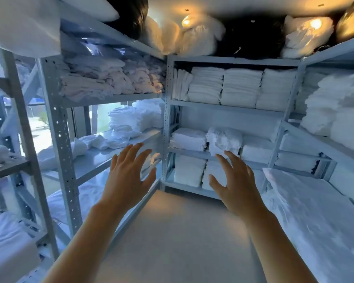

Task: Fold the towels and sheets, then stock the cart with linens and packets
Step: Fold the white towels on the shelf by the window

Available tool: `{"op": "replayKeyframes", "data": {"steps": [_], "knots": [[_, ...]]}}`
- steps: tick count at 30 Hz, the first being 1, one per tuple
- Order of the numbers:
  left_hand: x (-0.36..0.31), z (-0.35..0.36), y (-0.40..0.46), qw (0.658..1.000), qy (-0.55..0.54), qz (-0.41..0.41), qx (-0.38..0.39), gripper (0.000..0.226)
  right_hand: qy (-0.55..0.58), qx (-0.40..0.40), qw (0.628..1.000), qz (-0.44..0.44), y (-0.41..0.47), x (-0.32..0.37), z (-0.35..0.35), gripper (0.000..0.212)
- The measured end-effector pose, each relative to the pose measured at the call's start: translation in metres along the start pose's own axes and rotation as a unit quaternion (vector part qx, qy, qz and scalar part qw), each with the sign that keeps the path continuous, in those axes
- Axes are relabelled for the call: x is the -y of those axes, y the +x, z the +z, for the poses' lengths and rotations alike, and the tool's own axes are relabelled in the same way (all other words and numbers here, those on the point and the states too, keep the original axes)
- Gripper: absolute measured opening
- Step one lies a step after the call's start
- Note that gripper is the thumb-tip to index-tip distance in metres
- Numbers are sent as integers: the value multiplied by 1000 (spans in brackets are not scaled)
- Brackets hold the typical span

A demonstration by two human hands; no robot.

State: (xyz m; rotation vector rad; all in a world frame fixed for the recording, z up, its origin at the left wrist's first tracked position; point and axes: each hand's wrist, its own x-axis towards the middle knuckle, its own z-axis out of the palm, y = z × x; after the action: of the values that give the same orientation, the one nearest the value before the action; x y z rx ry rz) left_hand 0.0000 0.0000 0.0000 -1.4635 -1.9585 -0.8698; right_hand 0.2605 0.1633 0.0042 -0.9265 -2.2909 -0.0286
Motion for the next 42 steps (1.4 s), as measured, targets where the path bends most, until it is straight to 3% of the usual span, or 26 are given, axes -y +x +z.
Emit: {"op": "replayKeyframes", "data": {"steps": [13,31,42], "knots": [[62,80,74,999,1,-35,32,55,7,8,1000,-5,103,-23,80,67],[1,302,237,998,40,-51,27,53,34,43,998,-39,304,-233,173,70],[37,369,273,990,86,-106,31,52,101,73,990,-72,388,-268,257,64]]}}
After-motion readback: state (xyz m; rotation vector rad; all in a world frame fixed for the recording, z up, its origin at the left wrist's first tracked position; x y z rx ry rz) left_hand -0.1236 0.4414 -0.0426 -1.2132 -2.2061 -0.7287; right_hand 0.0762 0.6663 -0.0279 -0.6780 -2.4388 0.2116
